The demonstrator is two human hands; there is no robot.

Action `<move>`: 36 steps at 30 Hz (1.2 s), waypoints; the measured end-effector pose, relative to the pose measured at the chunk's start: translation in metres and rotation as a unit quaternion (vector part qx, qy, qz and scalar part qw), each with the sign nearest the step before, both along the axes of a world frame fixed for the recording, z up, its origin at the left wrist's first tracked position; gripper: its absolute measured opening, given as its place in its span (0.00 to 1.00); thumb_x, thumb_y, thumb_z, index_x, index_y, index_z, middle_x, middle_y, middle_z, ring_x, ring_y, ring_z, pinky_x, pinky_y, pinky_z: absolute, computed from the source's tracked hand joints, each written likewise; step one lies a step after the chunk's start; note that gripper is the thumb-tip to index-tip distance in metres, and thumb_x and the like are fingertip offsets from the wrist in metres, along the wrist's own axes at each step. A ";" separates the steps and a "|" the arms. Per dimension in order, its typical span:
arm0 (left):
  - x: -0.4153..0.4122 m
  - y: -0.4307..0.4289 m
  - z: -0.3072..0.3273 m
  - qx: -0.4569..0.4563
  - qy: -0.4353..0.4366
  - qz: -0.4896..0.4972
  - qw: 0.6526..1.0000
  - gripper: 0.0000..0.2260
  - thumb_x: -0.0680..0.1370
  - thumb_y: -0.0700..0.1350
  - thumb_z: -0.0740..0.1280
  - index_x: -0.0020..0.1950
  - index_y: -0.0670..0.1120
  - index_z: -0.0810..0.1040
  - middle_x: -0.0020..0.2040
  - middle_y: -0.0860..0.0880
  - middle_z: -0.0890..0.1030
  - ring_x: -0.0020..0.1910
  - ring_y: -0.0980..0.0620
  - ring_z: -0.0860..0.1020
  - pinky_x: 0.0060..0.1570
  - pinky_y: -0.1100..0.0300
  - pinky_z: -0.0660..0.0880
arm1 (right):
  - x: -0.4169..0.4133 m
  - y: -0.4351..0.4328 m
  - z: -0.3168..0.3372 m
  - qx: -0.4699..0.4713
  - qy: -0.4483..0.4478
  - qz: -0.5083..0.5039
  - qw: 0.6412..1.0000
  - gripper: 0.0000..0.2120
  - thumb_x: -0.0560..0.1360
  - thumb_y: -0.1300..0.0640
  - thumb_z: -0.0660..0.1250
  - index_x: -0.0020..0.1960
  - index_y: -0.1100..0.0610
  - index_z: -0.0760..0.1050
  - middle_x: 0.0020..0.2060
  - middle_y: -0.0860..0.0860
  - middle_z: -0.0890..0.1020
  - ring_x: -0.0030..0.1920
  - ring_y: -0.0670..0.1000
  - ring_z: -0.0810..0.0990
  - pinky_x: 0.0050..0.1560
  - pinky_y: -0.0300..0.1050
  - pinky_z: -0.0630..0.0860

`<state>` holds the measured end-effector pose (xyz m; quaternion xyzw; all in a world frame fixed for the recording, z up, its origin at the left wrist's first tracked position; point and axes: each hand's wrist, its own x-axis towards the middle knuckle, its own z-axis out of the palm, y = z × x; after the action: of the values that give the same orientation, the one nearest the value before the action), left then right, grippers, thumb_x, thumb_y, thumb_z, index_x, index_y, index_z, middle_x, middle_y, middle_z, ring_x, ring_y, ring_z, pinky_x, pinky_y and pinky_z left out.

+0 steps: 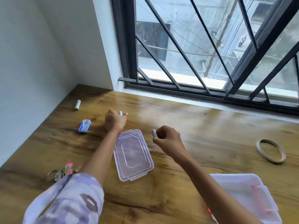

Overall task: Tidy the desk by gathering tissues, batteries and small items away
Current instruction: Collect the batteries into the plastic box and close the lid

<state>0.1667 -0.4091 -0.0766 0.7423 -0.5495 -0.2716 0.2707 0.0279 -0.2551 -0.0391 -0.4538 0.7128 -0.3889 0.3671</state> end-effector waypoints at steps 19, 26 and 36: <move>-0.048 0.109 0.036 0.049 0.368 -0.095 0.924 0.07 0.71 0.39 0.73 0.47 0.39 0.82 0.39 0.45 0.83 0.35 0.54 0.80 0.39 0.63 0.80 | -0.034 0.023 0.006 -0.022 -0.248 -0.088 0.964 0.08 0.75 0.69 0.62 0.45 0.59 0.77 0.43 0.59 0.80 0.45 0.56 0.81 0.53 0.51 0.79; -0.097 0.200 0.046 0.071 0.458 -0.104 0.880 0.07 0.71 0.35 0.71 0.48 0.41 0.82 0.37 0.48 0.83 0.35 0.55 0.82 0.37 0.66 0.79 | -0.076 0.090 0.012 -0.033 -0.266 -0.022 0.963 0.12 0.72 0.67 0.68 0.55 0.68 0.77 0.45 0.61 0.81 0.45 0.53 0.80 0.51 0.44 0.79; -0.116 0.263 0.030 -0.005 0.221 -0.195 0.956 0.09 0.71 0.40 0.73 0.51 0.44 0.83 0.43 0.52 0.84 0.40 0.61 0.80 0.41 0.75 0.74 | -0.130 0.153 0.009 0.037 0.011 0.059 0.998 0.06 0.67 0.66 0.73 0.43 0.59 0.82 0.33 0.56 0.82 0.35 0.44 0.78 0.43 0.46 0.78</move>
<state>0.0503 -0.1459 -0.0468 0.5409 -0.6115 -0.4736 0.3304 -0.1023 -0.1020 -0.0301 -0.4849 0.7029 -0.3349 0.3982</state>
